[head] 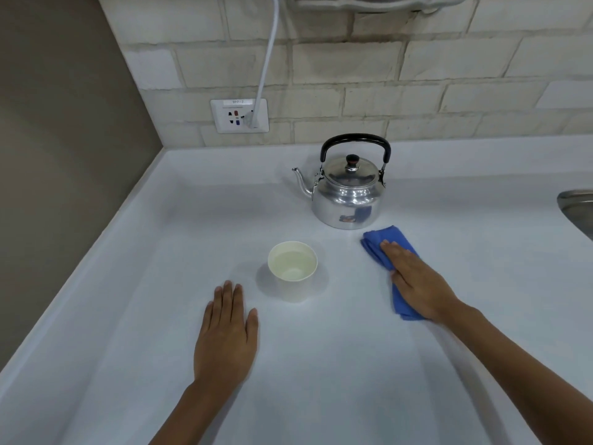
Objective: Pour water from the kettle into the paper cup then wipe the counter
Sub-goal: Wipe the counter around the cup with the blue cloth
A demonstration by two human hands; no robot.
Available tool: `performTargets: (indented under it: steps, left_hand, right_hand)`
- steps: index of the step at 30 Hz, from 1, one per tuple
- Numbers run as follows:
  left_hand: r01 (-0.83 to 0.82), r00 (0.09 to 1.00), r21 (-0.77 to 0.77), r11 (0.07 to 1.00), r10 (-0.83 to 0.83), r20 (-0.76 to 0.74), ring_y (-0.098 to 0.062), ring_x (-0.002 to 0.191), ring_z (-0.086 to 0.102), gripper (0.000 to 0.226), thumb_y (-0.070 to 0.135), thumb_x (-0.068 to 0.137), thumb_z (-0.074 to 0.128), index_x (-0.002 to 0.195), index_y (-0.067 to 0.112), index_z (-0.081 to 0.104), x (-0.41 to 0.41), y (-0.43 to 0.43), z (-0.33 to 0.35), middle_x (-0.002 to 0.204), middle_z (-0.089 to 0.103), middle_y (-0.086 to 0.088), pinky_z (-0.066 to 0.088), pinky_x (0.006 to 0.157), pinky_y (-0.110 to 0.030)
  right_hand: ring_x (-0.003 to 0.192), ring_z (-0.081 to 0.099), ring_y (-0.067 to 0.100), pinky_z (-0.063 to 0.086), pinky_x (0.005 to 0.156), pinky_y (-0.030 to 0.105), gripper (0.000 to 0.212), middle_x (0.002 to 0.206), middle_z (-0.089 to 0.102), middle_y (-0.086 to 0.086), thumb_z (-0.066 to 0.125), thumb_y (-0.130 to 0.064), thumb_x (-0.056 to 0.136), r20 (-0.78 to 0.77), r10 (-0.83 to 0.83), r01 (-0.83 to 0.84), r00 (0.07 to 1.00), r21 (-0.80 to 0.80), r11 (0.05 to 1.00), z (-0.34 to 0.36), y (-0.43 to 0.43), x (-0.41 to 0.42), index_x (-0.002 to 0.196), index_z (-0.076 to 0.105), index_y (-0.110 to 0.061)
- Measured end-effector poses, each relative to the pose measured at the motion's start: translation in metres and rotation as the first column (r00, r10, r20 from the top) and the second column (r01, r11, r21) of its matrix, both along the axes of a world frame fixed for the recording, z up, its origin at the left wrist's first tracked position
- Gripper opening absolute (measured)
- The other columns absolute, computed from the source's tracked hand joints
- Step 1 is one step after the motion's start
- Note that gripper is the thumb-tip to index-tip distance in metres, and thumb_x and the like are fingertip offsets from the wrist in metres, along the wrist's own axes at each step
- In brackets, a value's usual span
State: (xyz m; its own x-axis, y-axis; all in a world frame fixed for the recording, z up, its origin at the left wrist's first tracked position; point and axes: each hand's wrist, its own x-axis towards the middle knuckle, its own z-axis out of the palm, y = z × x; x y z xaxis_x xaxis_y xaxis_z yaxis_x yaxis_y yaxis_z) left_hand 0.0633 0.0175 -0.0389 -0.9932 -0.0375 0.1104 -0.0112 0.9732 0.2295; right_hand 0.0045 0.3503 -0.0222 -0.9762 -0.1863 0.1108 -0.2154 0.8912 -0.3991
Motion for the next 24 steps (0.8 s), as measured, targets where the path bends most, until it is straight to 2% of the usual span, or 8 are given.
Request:
performTargets:
  steps: [3,7,10,13,16,18,21,24]
  left_hand:
    - [-0.001,1.000,-0.007,1.000,0.001,-0.011,-0.024,0.143,0.007,0.081,0.048,0.077,-0.011,0.143,0.006,0.011,-0.001,0.002,-0.002,0.154,0.011,-0.013,0.004,0.116,-0.033]
    - [0.006,1.000,-0.021,1.000,-0.006,-0.011,-0.026,0.143,0.008,0.086,0.052,0.077,-0.017,0.142,0.004,0.012,0.000,0.002,-0.002,0.154,0.012,-0.016,0.006,0.117,-0.035]
    - [0.012,1.000,-0.006,1.000,-0.012,-0.011,-0.026,0.143,0.008,0.088,0.053,0.076,-0.018,0.142,0.004,0.012,0.000,0.003,-0.002,0.154,0.012,-0.016,0.006,0.117,-0.035]
    - [0.026,0.999,-0.002,1.000,-0.026,-0.025,-0.027,0.142,0.012,0.099,0.059,0.073,-0.028,0.142,0.004,0.016,0.001,0.001,-0.001,0.153,0.016,-0.016,0.006,0.115,-0.034]
    - [0.029,0.999,-0.004,1.000,-0.029,-0.017,-0.026,0.142,0.011,0.088,0.055,0.078,-0.016,0.142,0.004,0.015,0.001,0.000,-0.001,0.153,0.015,-0.015,0.007,0.116,-0.035]
    - [0.022,1.000,-0.004,1.000,-0.022,-0.007,-0.025,0.143,0.009,0.080,0.048,0.078,-0.009,0.143,0.005,0.013,0.000,0.001,-0.001,0.154,0.013,-0.015,0.006,0.117,-0.035]
    - [0.021,1.000,-0.010,1.000,-0.021,0.004,-0.025,0.143,0.007,0.076,0.045,0.080,-0.007,0.143,0.005,0.011,0.000,0.003,-0.001,0.154,0.011,-0.015,0.005,0.117,-0.035]
    - [0.016,1.000,-0.008,1.000,-0.016,0.001,-0.025,0.143,0.007,0.067,0.039,0.086,0.005,0.143,0.004,0.011,-0.001,0.002,-0.003,0.154,0.011,-0.015,0.006,0.118,-0.036]
  right_hand:
    - [0.141,0.010,0.010,0.002,0.110,0.018,0.052,0.154,0.015,0.000,0.035,-0.010,0.097,0.024,-0.067,0.067,0.997,0.021,0.998,0.002,-0.008,0.002,0.144,0.014,-0.016]
    - [0.142,0.000,0.011,-0.009,0.110,0.017,0.054,0.154,0.005,0.000,0.033,-0.015,0.098,-0.060,-0.011,0.015,0.998,0.071,0.997,-0.003,-0.042,0.031,0.144,0.005,-0.013]
    - [0.136,-0.013,-0.001,-0.018,0.106,0.008,0.054,0.149,-0.005,-0.013,0.029,-0.026,0.099,-0.075,0.083,-0.079,0.994,0.055,0.995,-0.012,-0.062,0.067,0.142,-0.004,-0.022]
    - [0.137,-0.008,-0.007,-0.013,0.108,0.008,0.051,0.149,-0.003,-0.019,0.025,-0.032,0.099,-0.035,0.130,-0.130,0.991,0.024,0.991,-0.014,-0.056,0.078,0.139,-0.008,-0.032]
    - [0.138,-0.001,-0.004,-0.011,0.107,0.005,0.050,0.150,0.002,-0.016,0.024,-0.034,0.099,-0.010,0.093,-0.093,0.996,0.013,0.996,-0.010,-0.038,0.059,0.137,-0.007,-0.034]
    - [0.135,-0.001,-0.005,-0.012,0.105,0.004,0.050,0.150,0.004,-0.013,0.024,-0.034,0.099,0.002,0.019,-0.019,1.000,-0.002,1.000,-0.008,-0.034,0.044,0.141,-0.002,-0.027]
    - [0.135,-0.006,-0.002,-0.007,0.111,0.015,0.051,0.153,0.004,-0.009,0.023,-0.034,0.099,-0.015,-0.032,0.033,0.999,0.058,0.998,-0.010,-0.042,0.039,0.142,0.000,-0.021]
    - [0.138,-0.008,0.002,-0.005,0.115,0.022,0.052,0.155,0.002,-0.004,0.021,-0.034,0.099,-0.011,-0.048,0.049,0.999,0.080,0.996,-0.011,-0.061,0.053,0.143,-0.002,-0.019]
